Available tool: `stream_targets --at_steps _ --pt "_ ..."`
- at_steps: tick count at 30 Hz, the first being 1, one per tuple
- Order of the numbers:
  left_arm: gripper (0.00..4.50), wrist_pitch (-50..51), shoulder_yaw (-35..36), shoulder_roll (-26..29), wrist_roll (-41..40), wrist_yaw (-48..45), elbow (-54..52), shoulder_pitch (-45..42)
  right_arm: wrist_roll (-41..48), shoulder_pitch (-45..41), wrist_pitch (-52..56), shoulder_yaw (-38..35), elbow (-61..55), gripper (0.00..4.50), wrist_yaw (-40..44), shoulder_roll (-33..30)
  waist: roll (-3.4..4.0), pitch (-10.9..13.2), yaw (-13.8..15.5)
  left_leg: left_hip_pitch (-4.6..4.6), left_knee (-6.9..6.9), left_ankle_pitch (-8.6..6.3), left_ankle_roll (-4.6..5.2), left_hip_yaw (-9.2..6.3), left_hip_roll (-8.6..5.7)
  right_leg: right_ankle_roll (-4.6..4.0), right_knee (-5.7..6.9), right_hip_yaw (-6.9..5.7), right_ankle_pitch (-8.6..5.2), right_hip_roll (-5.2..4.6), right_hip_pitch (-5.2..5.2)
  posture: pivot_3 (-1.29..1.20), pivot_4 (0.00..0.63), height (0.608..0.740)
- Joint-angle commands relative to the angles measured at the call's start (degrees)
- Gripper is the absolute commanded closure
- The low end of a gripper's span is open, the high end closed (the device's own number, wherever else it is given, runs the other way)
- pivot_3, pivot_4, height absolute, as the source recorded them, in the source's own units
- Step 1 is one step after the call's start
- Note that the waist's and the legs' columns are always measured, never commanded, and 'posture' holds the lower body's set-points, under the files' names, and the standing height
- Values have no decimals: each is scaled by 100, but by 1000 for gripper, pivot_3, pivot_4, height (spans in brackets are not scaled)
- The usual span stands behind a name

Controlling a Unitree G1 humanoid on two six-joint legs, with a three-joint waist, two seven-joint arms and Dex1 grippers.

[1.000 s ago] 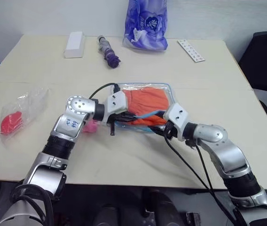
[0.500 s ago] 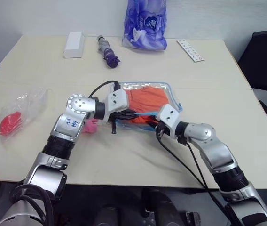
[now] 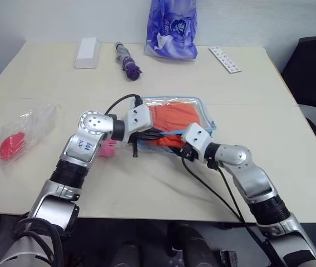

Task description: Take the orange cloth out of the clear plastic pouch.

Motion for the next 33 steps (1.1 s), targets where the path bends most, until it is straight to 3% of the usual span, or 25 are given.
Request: stream_targets --at_steps 1,7,8,10,15,17,22,26,33 --pt "4500 79 124 -66 -190 21 -249 -167 -268 -176 -326 128 257 1746 -105 40 0 0 -3 0 -1 0 0 0 0 0 0 0 0 0 0 0 150 740" --pt "4500 223 134 -67 -272 -22 -418 -131 -694 -589 -762 179 1396 1746 -503 218 0 0 -13 1 0 1 -1 1 0 0 3 2 0 -1 0 0 150 740" --pt "4500 216 130 -50 -260 -20 -442 -90 -750 -662 -815 180 1623 1914 -559 241 0 0 -14 1 0 1 -2 1 1 0 3 2 0 -1 0 0 150 740" --pt "4500 214 128 -35 -246 -5 -449 -54 -792 -747 -952 160 1929 2280 -609 278 0 0 -17 1 0 1 -2 0 1 0 3 2 0 -3 0 0 150 740" --pt "4500 247 146 -37 -232 63 -431 -40 -791 -693 -1159 140 2043 4041 -552 273 1 -1 -11 0 2 2 -1 -3 0 0 2 0 0 -8 2 0 150 740" --pt "4500 232 151 -48 -209 112 -369 -47 -779 -599 -1211 140 1914 4443 -488 231 1 -1 -12 1 2 2 -1 -3 1 0 2 1 0 -8 2 0 150 740" --pt "4500 121 152 -98 -14 440 -2 -169 -665 -7 -1566 202 782 4443 -37 -112 1 -1 -1 0 2 2 -1 -12 0 0 1 -2 0 -9 2 0 150 740" --pt "4500 -215 80 -136 285 765 559 -309 -253 759 -2230 111 -618 4443 704 -715 1 0 14 -3 -1 1 -1 -17 -1 1 -4 -7 0 -5 2 0 150 740" --pt "4500 -699 57 -213 628 1208 1400 -555 -12 2020 -2980 -363 -1702 4443 1534 -2151 0 0 56 2 -4 1 0 -8 -7 4 -11 -8 2 -4 10 0 150 740"
